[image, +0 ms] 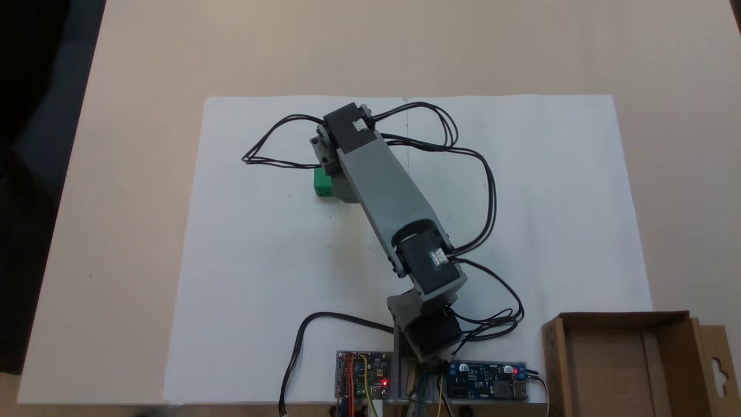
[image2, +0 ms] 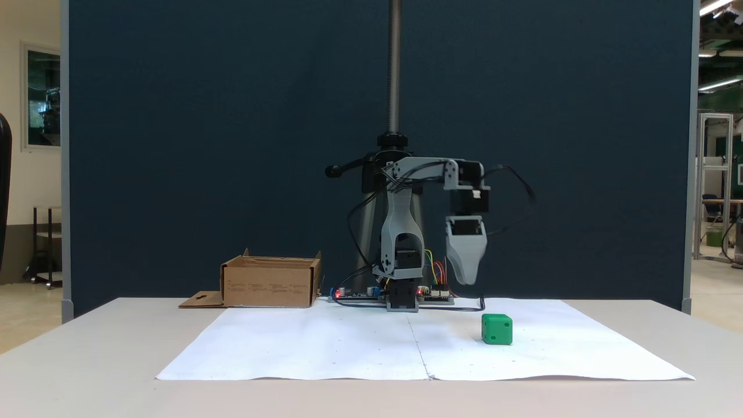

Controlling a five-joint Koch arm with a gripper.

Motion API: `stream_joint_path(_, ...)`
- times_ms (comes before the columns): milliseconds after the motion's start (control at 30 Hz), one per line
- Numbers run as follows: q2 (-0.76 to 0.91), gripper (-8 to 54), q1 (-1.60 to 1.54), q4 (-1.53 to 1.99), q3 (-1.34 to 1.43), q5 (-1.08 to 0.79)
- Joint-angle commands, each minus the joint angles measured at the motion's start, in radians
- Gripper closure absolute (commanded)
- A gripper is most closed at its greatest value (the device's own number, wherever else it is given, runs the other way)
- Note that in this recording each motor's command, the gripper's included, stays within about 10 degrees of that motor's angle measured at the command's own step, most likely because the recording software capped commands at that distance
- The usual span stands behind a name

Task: Grasp a green dice and put it in the bin.

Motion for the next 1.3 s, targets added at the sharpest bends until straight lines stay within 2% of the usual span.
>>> stream_joint_path(0,-0.011,4.1,-0.037,-0.081,-0.040,0.094)
stream_joint_path(1267,-0.250,3.9,-0.137,-0.272,-0.040,0.206)
